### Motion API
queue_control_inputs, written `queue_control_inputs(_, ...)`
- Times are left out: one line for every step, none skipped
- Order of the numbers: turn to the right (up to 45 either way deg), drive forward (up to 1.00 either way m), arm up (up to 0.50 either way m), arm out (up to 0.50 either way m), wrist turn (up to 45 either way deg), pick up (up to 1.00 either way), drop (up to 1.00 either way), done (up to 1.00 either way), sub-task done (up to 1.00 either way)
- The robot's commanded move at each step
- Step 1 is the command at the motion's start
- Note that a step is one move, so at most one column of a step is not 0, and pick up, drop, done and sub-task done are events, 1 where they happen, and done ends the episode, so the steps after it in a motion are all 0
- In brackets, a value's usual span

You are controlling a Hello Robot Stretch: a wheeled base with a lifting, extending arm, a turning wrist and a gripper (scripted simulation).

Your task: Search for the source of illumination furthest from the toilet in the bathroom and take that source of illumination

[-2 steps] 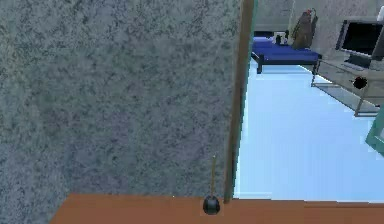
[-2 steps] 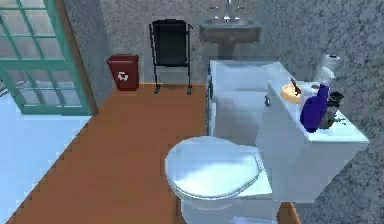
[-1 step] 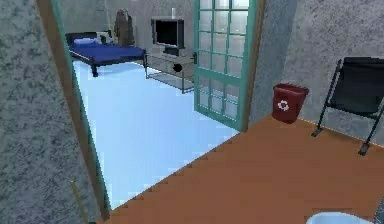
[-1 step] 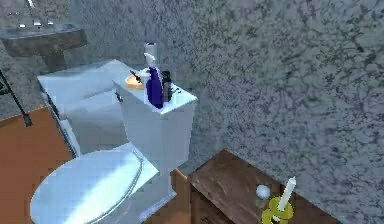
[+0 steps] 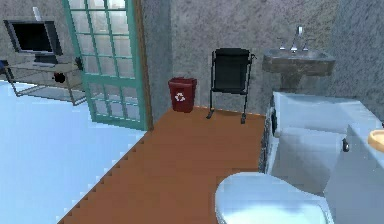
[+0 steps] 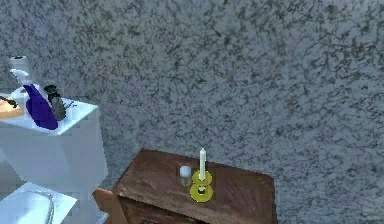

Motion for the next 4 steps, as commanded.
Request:
queue_control_inputs(0.0, 0.0, 0.5, 0.0, 0.0, 0.0, 0.0, 0.0, 0.0)
queue_control_inputs(0.0, 0.0, 0.28, 0.0, 0.0, 0.0, 0.0, 0.0, 0.0)
queue_control_inputs(0.0, 0.0, 0.0, 0.22, 0.0, 0.0, 0.0, 0.0, 0.0)
queue_control_inputs(0.0, 0.0, 0.0, 0.0, 45.0, 0.0, 0.0, 0.0, 0.0)
